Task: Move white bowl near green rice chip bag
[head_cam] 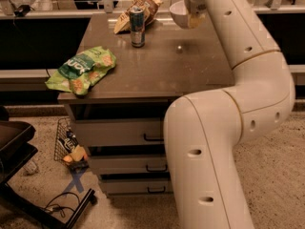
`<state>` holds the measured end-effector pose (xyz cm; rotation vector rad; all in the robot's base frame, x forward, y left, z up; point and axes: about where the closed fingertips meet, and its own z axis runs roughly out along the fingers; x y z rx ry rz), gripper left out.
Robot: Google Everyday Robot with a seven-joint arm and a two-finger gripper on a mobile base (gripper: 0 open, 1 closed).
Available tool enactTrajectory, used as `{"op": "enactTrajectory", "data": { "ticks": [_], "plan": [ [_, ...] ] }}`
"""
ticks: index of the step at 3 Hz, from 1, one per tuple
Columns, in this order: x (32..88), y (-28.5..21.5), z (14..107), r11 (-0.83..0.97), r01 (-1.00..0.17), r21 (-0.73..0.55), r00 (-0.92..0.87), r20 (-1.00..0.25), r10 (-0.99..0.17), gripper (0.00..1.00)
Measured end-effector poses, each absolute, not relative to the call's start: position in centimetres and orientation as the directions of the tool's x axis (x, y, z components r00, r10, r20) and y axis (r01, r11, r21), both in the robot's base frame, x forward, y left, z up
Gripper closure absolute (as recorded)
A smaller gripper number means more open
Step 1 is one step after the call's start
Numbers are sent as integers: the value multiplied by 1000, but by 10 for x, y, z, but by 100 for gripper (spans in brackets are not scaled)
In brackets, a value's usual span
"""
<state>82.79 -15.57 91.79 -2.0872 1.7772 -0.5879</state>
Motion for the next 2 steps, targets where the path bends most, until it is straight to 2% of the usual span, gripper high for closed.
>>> {"op": "enactTrajectory", "data": {
  "ticks": [1, 2],
  "plan": [
    [811, -163, 953, -198, -834, -515, 147, 139, -979, 100],
    [786, -163, 979, -217, -836, -505, 171, 135, -976, 100]
  ]
}}
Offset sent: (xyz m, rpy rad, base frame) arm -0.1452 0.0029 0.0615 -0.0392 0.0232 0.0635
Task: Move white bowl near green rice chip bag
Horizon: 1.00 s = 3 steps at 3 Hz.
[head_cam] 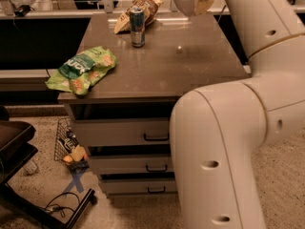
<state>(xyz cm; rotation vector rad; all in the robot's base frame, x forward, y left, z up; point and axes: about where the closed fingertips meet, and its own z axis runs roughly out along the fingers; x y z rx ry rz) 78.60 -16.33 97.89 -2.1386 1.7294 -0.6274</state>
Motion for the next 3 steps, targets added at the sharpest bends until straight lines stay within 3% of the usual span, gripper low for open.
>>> {"op": "enactTrajectory", "data": {
  "ticks": [1, 3],
  "plan": [
    [741, -167, 999, -204, -846, -492, 184, 89, -979, 100],
    [646, -158, 1045, -190, -747, -637, 307, -77, -948, 100]
  ]
}}
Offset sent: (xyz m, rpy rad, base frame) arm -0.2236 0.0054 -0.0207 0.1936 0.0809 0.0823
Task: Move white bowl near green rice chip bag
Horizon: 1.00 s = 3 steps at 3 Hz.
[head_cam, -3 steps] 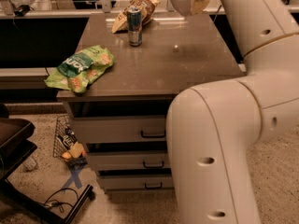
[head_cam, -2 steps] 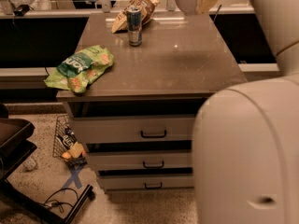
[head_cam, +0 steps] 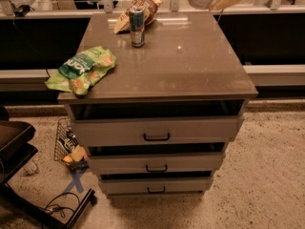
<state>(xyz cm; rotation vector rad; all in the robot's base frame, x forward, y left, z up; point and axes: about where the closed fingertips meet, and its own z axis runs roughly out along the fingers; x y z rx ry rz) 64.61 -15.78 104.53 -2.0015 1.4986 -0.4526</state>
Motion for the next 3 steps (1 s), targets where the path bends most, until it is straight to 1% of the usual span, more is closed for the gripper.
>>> {"op": "enactTrajectory", "data": {
  "ticks": [1, 2, 3],
  "plan": [
    [619, -99, 989, -355, -676, -646, 555, -129, -822, 100],
    [613, -66, 957, -455, -614, -645, 674, -128, -728, 100],
    [612, -33, 936, -555, -543, -630, 755, -78, -651, 100]
  ]
}}
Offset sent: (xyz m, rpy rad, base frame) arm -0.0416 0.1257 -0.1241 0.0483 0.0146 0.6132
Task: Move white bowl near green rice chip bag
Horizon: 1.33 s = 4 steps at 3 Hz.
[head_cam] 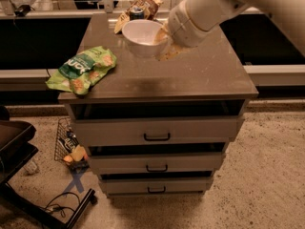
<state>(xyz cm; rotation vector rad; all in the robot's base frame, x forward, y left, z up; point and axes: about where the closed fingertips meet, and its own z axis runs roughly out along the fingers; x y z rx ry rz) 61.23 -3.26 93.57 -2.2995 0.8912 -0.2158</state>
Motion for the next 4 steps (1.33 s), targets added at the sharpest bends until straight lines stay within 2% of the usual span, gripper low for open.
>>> {"op": "enactTrajectory", "data": {
  "ticks": [1, 3, 4],
  "plan": [
    [622, -4, 910, -637, -499, -588, 790, -7, -613, 100],
    [653, 23, 856, -700, -506, -503, 783, 71, -617, 100],
    [666, 27, 836, -696, -547, -465, 768, 50, -638, 85]
  ]
}}
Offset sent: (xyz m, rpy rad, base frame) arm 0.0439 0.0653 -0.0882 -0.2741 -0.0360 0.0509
